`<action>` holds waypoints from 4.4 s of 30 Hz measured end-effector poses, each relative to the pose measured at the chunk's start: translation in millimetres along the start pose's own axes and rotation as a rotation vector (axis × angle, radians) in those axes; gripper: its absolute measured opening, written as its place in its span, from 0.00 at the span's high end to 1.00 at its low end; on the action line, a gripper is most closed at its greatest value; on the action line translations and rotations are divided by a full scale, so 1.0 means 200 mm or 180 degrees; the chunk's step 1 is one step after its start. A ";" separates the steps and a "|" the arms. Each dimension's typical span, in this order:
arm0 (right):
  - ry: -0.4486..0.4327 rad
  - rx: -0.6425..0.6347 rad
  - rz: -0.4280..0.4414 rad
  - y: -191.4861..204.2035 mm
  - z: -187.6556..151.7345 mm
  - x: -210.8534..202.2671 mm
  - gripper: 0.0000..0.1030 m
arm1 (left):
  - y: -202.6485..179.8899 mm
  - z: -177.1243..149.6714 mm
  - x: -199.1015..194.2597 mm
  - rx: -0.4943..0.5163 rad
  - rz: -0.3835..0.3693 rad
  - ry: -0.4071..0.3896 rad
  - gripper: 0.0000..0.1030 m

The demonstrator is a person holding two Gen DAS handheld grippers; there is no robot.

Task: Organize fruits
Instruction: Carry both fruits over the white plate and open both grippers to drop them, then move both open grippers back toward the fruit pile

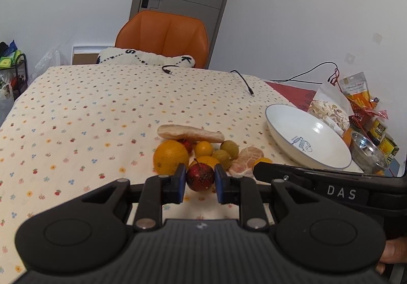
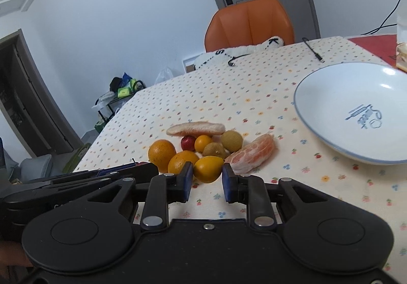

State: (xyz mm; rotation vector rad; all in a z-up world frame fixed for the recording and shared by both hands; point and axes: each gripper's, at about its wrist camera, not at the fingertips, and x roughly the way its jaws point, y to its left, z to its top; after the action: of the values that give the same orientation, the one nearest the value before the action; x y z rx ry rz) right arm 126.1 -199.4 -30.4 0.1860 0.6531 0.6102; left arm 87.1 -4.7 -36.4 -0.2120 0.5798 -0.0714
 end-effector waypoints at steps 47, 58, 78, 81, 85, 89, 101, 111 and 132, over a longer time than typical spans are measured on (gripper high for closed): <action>-0.0604 0.0284 -0.0849 -0.48 0.04 -0.38 0.78 | -0.56 0.17 0.33 0.0340 -0.0670 -0.0067 0.79; -0.0587 0.0356 -0.1025 -0.57 0.02 -0.37 0.77 | -0.68 0.14 0.46 0.0458 -0.0734 0.0083 0.79; -0.0618 0.0355 -0.1089 -0.59 0.00 -0.38 0.66 | -0.67 0.15 0.48 0.0417 -0.0491 0.0112 0.72; -0.0670 0.0348 -0.1059 -0.57 0.00 -0.39 0.56 | -0.63 0.17 0.45 0.0354 -0.0436 0.0106 0.61; -0.0751 0.0370 -0.0977 -0.55 0.01 -0.40 0.37 | -0.58 0.19 0.41 0.0261 -0.0362 0.0047 0.38; -0.0820 0.0396 -0.0969 -0.54 0.02 -0.42 0.19 | -0.53 0.21 0.37 0.0192 -0.0262 -0.0028 0.22; -0.0859 0.0293 -0.0922 -0.45 0.05 -0.41 0.00 | -0.41 0.23 0.24 0.0083 -0.0123 -0.0118 0.09; -0.0856 0.0247 -0.0792 -0.38 0.06 -0.36 0.00 | -0.27 0.20 0.14 -0.0010 -0.0092 -0.0124 0.09; -0.0752 -0.0004 -0.0466 -0.15 0.06 -0.23 0.00 | 0.02 0.17 -0.06 -0.0190 0.0240 -0.0277 0.09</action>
State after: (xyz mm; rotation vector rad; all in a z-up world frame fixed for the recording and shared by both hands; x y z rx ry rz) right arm 119.3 -250.9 -7.2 0.2038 0.4335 0.4395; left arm 94.6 6.6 -3.3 -0.2497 0.5032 0.0281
